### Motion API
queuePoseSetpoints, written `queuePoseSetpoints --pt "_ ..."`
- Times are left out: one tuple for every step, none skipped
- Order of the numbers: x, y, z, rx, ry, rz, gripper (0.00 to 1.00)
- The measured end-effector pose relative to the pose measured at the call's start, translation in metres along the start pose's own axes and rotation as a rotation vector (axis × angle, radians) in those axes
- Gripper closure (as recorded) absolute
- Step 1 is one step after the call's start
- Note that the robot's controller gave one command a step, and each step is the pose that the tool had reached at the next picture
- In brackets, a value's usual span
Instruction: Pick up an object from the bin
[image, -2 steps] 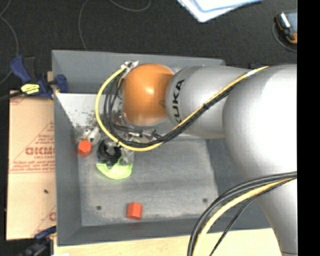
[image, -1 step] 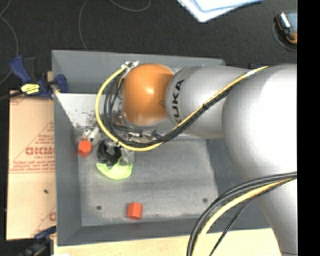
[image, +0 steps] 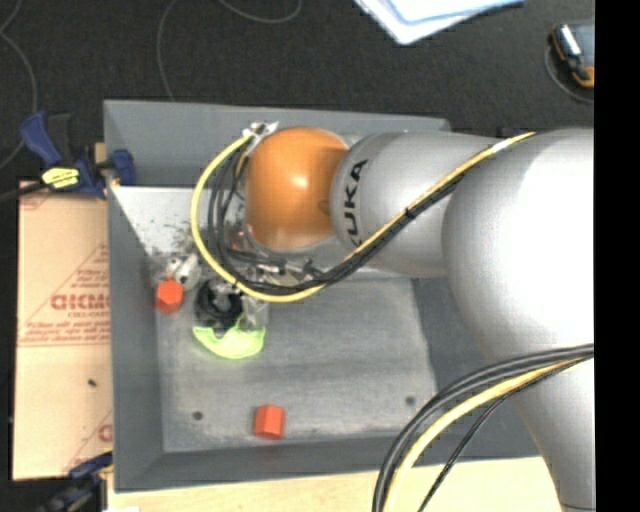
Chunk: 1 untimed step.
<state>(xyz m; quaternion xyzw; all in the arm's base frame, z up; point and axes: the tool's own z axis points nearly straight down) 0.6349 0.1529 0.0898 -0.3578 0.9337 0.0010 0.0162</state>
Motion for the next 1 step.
queuePoseSetpoints --pt "0.0001 0.0000 0.0001 0.000 0.001 0.001 1.00"
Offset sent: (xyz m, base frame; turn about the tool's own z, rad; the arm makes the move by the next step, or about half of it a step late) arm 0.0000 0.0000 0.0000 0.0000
